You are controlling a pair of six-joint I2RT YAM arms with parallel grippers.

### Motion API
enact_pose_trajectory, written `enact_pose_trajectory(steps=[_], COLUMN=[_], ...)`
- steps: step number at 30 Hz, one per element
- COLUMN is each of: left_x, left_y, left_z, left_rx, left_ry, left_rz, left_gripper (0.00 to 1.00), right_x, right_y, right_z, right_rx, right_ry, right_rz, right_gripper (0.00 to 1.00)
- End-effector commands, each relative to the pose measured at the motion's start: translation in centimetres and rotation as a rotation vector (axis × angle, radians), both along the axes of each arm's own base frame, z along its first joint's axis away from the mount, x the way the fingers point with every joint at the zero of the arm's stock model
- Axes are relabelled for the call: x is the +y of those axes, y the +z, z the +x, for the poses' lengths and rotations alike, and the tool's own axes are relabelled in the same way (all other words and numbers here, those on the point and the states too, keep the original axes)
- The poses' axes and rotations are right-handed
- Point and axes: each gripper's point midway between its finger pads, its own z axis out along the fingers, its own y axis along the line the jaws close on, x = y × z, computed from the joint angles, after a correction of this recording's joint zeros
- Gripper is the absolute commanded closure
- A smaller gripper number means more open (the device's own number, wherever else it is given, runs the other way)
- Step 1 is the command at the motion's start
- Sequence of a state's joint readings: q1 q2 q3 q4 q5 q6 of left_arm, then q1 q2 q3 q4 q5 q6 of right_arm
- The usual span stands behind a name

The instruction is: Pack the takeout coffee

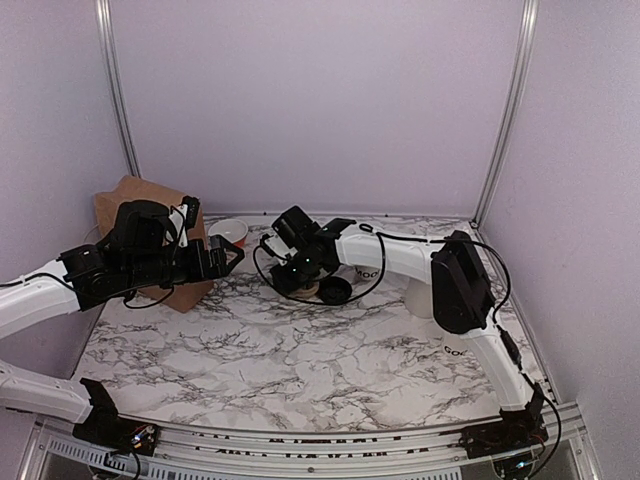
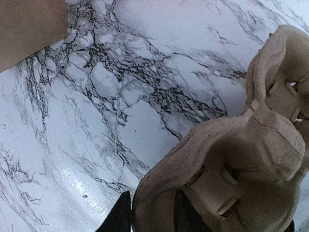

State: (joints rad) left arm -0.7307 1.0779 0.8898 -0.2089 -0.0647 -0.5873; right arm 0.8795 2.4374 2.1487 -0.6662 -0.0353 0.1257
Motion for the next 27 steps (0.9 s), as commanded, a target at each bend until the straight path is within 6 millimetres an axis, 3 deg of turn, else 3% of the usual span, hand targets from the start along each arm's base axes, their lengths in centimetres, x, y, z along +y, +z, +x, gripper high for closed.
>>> enact_pose_trajectory(steps=[1,9,15,18,22,27], left_x=[0.49,0.35,0.33,0.30,0.25,0.14], left_y=[-0.01,-0.14,-0.19,-0.25,-0.25,-0.27], left_z=[-0.02,0.08,0.11,0.12,0.16,0.19], left_rx=[0.002,0.007,0.008,0.010,0.010,0.010], left_ry=[0.013,0.011,0.012,0.012,0.011,0.007], left_rz=[0.004,0.006,0.007,0.006,0.007,0.009], left_gripper=[0.01,0.01,0.01,0.01,0.01,0.01], right_x=[0.21,0.11,0.25,0.25,0.18,-0.09], right_y=[1.09,0.59,0.48,0.52,0.63,0.69], right_z=[0.57,0.48,0.37,0.36,0.36,0.57], right_rx=[-0.026,-0.018,-0.011,-0.008,-0.007,-0.017], right_ry=[-0.008,-0.013,-0.009,-0.008,-0.014,-0.028], right_rz=[0.003,-0.003,0.002,0.002,0.000,-0.009], right_gripper=[0.70,0.70,0.78,0.90,0.76,0.68])
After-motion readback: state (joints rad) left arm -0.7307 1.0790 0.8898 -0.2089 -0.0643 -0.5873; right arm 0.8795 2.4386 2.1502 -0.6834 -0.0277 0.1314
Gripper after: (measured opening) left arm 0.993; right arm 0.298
